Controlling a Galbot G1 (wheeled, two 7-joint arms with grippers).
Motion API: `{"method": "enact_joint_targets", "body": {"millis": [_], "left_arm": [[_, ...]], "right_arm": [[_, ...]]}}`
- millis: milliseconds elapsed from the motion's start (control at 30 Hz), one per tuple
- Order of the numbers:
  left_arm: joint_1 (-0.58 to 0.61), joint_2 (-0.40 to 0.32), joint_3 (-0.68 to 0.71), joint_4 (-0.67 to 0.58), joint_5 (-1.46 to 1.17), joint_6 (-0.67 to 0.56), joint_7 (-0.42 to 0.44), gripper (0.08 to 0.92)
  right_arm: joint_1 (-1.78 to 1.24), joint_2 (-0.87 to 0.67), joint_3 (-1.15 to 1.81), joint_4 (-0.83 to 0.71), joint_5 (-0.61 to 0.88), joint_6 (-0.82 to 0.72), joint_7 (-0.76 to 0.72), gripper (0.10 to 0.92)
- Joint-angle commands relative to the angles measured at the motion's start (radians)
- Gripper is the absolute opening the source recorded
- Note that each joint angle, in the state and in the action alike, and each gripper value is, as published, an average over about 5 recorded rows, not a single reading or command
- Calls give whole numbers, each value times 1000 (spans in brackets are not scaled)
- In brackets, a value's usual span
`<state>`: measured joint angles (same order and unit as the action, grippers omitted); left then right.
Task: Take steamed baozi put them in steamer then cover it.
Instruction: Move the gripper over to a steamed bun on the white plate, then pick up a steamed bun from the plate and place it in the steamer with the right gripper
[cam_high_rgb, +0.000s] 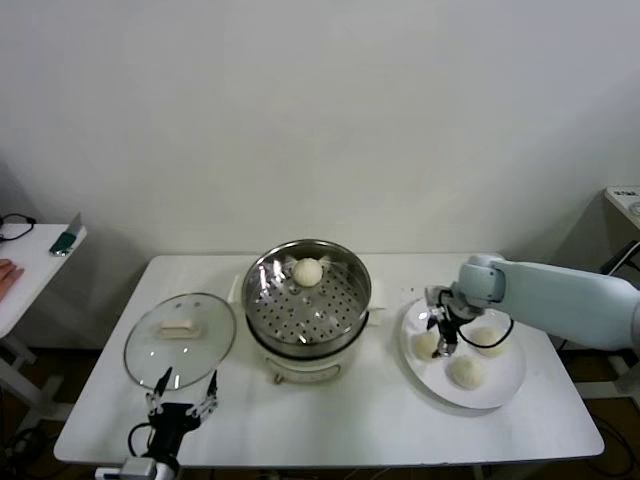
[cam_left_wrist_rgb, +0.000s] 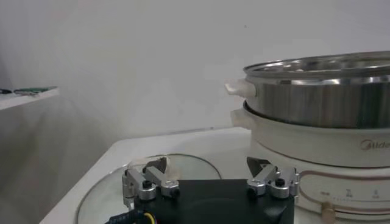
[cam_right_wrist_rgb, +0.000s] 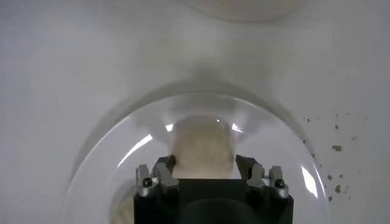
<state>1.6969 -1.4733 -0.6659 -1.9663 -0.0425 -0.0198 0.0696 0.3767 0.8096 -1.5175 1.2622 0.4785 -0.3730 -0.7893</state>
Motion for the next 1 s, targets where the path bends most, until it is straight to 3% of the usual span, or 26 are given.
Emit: {"method": "enact_joint_targets", "body": {"millis": [33, 300, 567, 733, 1000], "left_arm": [[1, 1, 0, -9, 3, 3, 0, 823], [6, -1, 5, -19, 8, 7, 0, 823], [9, 1, 11, -22, 12, 9, -1, 823], [5, 0, 15, -27, 13, 13, -2, 823], [7, 8, 14, -45, 17, 24, 4, 823]], "right_arm": [[49, 1, -4, -5, 25, 10, -53, 659], [430, 9, -217, 5, 120, 114, -212, 653], [782, 154, -271, 8, 325, 150, -320, 653], [799, 290, -168, 54, 444, 91, -280, 653], [591, 552, -51, 69, 515, -52, -75, 653]]}}
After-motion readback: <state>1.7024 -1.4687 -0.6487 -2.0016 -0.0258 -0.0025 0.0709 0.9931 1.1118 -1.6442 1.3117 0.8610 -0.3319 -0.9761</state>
